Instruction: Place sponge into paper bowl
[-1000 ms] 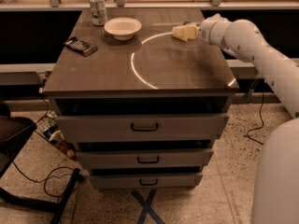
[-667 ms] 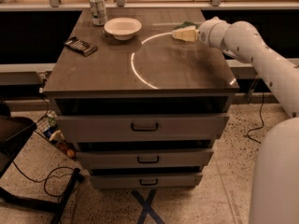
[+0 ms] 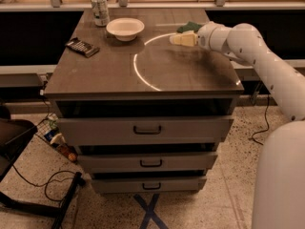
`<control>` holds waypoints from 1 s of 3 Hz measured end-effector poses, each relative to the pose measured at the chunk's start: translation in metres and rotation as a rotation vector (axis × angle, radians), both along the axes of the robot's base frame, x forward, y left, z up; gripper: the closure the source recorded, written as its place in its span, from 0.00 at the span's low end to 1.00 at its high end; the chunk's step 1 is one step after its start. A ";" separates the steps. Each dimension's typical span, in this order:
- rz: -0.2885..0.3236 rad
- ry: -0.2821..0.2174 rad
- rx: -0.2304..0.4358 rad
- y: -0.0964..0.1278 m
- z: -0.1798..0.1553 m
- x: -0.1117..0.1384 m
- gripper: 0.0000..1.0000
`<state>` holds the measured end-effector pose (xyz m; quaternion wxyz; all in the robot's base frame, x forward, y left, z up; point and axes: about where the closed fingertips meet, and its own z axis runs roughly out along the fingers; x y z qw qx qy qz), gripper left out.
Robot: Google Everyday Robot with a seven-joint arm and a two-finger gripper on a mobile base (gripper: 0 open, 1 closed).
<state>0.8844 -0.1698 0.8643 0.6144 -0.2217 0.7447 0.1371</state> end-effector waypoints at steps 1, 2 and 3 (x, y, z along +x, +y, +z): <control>0.049 0.011 0.024 0.014 -0.007 0.005 0.00; 0.061 0.021 0.040 0.020 -0.011 0.018 0.00; 0.029 0.037 0.049 0.014 -0.010 0.028 0.00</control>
Offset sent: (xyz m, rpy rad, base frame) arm 0.0261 0.0164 -0.0124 0.0563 0.0248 0.0792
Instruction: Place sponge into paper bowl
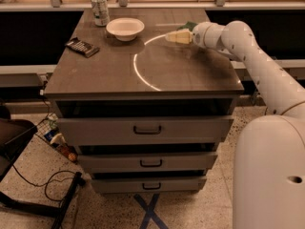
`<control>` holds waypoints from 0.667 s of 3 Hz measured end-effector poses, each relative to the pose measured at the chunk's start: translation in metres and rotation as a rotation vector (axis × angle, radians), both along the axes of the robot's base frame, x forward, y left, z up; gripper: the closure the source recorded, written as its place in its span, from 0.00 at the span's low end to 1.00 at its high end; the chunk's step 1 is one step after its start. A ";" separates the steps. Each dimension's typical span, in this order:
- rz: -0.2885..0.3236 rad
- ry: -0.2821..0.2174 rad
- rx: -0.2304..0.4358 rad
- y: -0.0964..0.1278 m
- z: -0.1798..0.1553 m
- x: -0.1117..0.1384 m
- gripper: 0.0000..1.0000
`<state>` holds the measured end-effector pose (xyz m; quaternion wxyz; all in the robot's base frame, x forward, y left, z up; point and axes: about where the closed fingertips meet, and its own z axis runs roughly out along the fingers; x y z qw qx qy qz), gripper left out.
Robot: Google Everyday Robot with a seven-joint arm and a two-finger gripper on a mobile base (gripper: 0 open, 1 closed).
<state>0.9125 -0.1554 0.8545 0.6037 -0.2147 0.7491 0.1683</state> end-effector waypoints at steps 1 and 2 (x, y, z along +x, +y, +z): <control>-0.032 0.018 -0.007 -0.005 -0.001 0.007 0.17; -0.031 0.022 -0.007 -0.003 -0.003 0.007 0.41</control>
Offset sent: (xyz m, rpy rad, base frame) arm 0.0063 -0.0045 -0.0013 -0.0065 0.0171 -0.0302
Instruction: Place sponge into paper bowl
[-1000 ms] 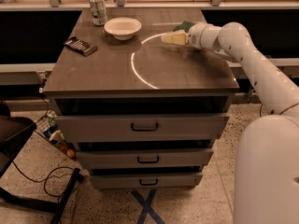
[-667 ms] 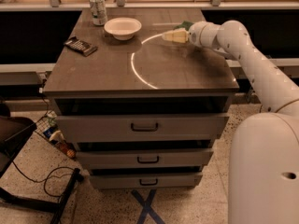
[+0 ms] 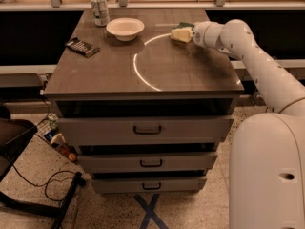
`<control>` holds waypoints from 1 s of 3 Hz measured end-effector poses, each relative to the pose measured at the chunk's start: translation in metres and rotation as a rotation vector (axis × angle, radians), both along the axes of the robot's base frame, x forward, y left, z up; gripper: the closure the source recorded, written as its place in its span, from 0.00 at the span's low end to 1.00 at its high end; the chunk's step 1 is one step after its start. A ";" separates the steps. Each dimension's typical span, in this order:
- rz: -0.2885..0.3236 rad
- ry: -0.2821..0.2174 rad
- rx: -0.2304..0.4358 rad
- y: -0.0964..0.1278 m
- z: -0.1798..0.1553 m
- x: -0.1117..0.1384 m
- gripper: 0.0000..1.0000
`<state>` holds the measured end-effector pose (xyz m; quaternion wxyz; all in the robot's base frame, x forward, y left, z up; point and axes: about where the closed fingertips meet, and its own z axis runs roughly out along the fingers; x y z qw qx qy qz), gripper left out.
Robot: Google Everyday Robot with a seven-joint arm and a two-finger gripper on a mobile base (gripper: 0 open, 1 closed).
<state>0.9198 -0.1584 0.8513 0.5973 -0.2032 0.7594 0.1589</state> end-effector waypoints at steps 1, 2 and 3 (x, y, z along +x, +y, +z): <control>0.005 0.003 0.001 0.004 -0.002 0.001 0.72; 0.008 0.005 0.001 0.007 -0.004 0.001 0.95; 0.010 0.006 0.002 0.009 -0.005 0.002 1.00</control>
Offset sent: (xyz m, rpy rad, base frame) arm 0.0005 0.0028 -0.0016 0.0005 0.0019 0.0031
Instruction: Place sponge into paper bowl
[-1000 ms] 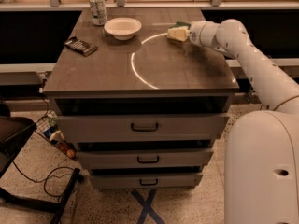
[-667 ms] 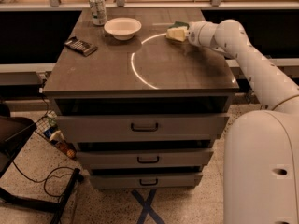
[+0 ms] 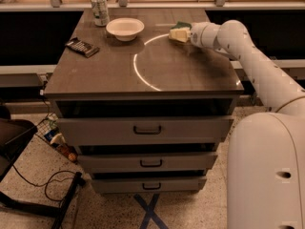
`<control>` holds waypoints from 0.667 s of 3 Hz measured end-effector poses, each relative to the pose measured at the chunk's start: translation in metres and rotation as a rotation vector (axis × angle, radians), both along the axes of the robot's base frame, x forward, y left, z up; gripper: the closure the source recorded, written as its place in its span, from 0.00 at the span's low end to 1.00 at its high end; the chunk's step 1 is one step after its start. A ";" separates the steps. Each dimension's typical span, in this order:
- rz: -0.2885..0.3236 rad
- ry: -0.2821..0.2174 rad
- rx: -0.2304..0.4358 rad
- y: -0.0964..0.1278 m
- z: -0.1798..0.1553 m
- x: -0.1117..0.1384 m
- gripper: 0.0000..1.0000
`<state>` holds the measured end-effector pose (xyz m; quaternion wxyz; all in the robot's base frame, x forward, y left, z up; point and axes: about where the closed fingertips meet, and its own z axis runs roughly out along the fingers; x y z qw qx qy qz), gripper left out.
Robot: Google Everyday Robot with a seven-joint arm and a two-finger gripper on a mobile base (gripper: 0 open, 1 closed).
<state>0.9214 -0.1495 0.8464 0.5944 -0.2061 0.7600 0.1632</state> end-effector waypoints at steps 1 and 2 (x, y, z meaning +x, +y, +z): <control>0.001 0.000 0.000 0.001 0.000 0.000 1.00; 0.037 -0.038 0.006 -0.004 0.031 -0.008 1.00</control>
Offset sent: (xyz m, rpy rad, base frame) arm -0.0095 -0.0110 0.0501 0.0306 -0.0717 0.0576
